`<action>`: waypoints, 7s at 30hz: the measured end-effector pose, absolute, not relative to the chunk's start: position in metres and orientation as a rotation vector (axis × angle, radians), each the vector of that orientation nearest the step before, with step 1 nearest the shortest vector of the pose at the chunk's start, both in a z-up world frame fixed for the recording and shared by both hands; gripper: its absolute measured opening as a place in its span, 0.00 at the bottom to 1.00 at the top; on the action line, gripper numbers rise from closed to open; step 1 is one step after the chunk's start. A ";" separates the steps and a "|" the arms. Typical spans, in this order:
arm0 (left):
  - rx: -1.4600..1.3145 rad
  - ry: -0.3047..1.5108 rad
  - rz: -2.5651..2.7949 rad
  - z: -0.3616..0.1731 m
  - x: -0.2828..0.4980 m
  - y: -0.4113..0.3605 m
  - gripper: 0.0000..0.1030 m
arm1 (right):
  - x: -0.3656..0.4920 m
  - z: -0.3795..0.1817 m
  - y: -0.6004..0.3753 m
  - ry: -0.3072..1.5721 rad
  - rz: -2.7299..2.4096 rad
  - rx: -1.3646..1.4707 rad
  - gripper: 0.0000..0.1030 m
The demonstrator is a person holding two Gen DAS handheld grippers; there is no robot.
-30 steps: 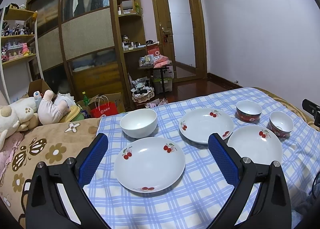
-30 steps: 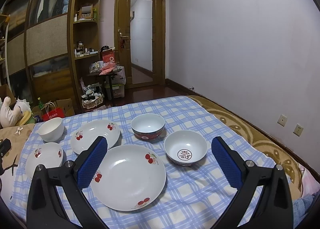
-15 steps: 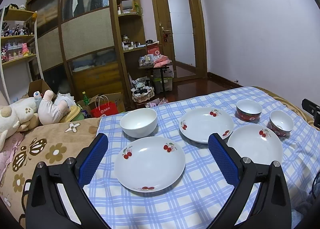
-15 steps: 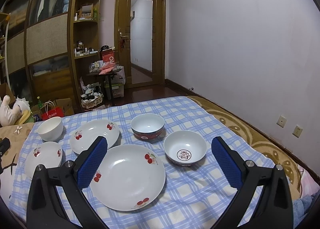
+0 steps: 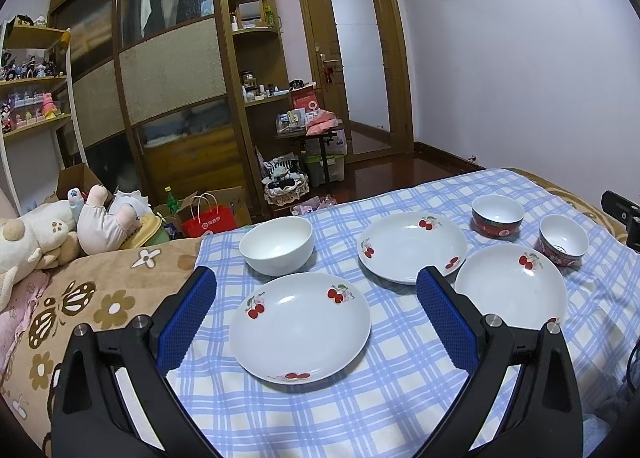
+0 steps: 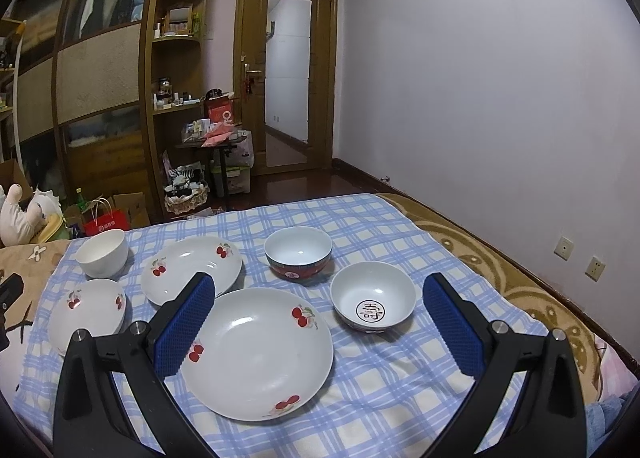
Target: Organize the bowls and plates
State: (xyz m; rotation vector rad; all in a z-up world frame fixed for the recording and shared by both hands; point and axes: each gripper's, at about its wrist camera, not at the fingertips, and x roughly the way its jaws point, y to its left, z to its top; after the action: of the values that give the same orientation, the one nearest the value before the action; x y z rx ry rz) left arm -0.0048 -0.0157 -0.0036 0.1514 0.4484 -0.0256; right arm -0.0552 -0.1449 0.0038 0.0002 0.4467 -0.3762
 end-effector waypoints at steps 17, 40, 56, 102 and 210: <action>0.168 0.442 -0.026 -0.005 -0.006 -0.018 0.96 | -0.055 0.003 -0.144 0.450 -0.377 0.002 1.00; 0.148 0.460 -0.071 0.003 0.009 -0.029 0.96 | -0.052 0.007 -0.164 0.465 -0.449 0.072 1.00; 0.153 0.577 -0.106 0.028 0.067 -0.076 0.96 | -0.014 0.001 -0.208 0.603 -0.406 0.226 1.00; 0.205 0.946 -0.387 -0.111 0.143 -0.153 0.95 | 0.050 -0.081 -0.218 0.979 -0.341 0.189 0.97; -0.028 1.337 -0.383 -0.152 0.107 -0.065 0.17 | 0.025 -0.133 -0.154 1.253 -0.117 0.246 0.11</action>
State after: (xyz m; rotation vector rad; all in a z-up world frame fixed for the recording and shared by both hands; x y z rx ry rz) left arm 0.1069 -0.0649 -0.1523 -0.0285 1.3372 -0.3831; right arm 0.0255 -0.1536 -0.1329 0.2455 1.2526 -0.1166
